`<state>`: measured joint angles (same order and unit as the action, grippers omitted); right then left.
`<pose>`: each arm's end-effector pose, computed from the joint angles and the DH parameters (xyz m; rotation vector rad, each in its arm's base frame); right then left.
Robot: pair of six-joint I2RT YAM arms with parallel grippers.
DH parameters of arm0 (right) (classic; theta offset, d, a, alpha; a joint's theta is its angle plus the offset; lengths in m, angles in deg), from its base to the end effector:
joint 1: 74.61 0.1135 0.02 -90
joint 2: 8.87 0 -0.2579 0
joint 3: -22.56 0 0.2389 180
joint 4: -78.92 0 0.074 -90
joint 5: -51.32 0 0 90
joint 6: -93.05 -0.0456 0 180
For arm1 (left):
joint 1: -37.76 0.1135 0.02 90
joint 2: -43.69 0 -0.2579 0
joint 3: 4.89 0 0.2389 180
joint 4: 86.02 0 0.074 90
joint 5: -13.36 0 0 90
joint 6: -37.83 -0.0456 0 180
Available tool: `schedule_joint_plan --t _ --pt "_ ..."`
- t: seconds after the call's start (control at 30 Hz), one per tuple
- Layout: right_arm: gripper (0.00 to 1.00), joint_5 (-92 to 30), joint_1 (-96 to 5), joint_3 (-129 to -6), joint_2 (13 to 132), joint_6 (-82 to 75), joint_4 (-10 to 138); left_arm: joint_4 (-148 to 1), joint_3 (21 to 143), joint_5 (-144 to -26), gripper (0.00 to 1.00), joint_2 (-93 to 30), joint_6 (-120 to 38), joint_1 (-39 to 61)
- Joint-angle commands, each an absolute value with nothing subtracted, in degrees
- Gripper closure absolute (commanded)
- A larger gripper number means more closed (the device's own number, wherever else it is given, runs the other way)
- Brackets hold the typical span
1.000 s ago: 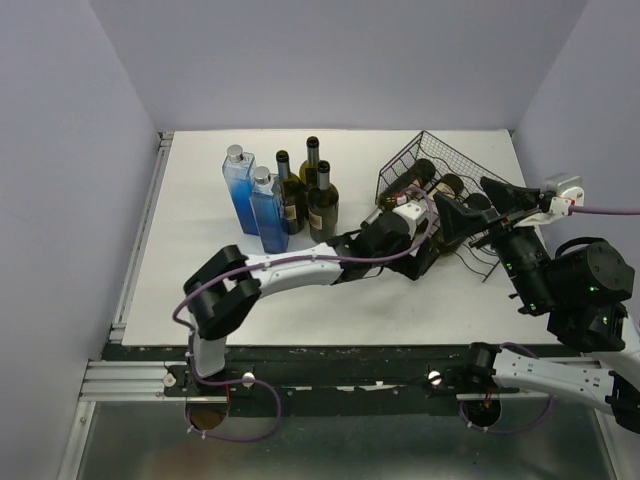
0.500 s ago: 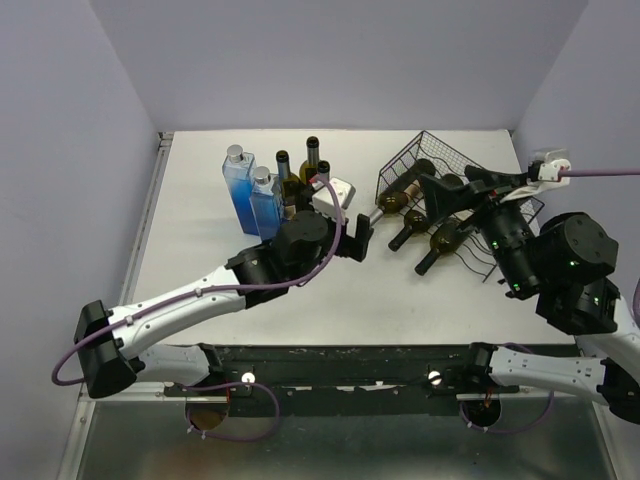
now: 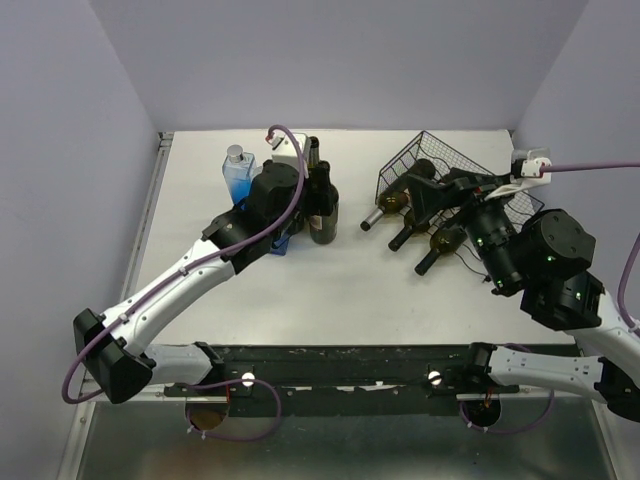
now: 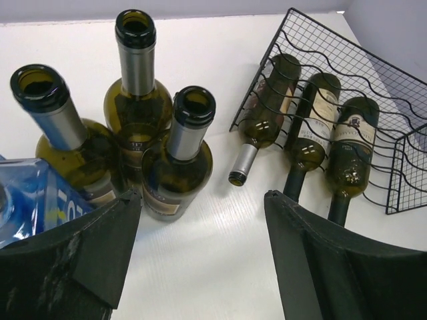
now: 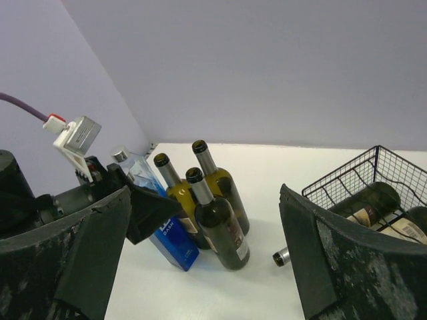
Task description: Put the wine bottle on the wine rack
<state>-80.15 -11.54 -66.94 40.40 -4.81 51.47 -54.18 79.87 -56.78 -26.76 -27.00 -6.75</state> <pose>0.0901 0.1108 0.4872 -0.0558 1.4247 0.5388 0.2081 -0.1829 0.3804 0.0778 1.8886 -0.5155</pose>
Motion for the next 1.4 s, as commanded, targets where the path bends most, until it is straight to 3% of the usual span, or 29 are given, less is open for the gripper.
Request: schedule_joint_plan --t 0.0,0.37,0.5,0.73,0.9,0.93,1.37 --pt "0.02 -81.30 -11.15 -65.02 38.85 -7.85 52.86 -53.11 84.44 -61.61 0.18 -30.56 -28.97 -5.14" --pt "0.02 -77.88 -11.07 -64.49 38.67 -6.45 50.49 -53.45 90.16 -65.03 0.19 -40.32 -28.88 -0.92" --pt "0.02 -77.88 -11.07 -66.25 40.34 -6.79 46.89 -56.62 90.69 -65.48 0.26 -42.78 -31.51 -0.39" --pt "0.02 -78.23 -11.07 -65.29 39.47 -8.64 46.18 -58.55 89.73 -64.25 0.59 -43.85 -36.26 -0.39" --pt "0.02 -78.84 -11.07 -64.76 38.94 -8.73 46.01 -59.43 88.67 -64.51 0.98 -42.44 -38.63 -0.47" --pt "0.02 -78.84 -11.07 -64.67 38.94 -8.64 46.09 -59.61 88.32 -64.69 1.00 -41.83 -39.07 -0.39" --pt "0.00 -69.55 -11.07 -58.96 38.15 -3.55 48.82 -50.66 92.97 -81.72 1.00 -29.09 -47.95 -0.56"
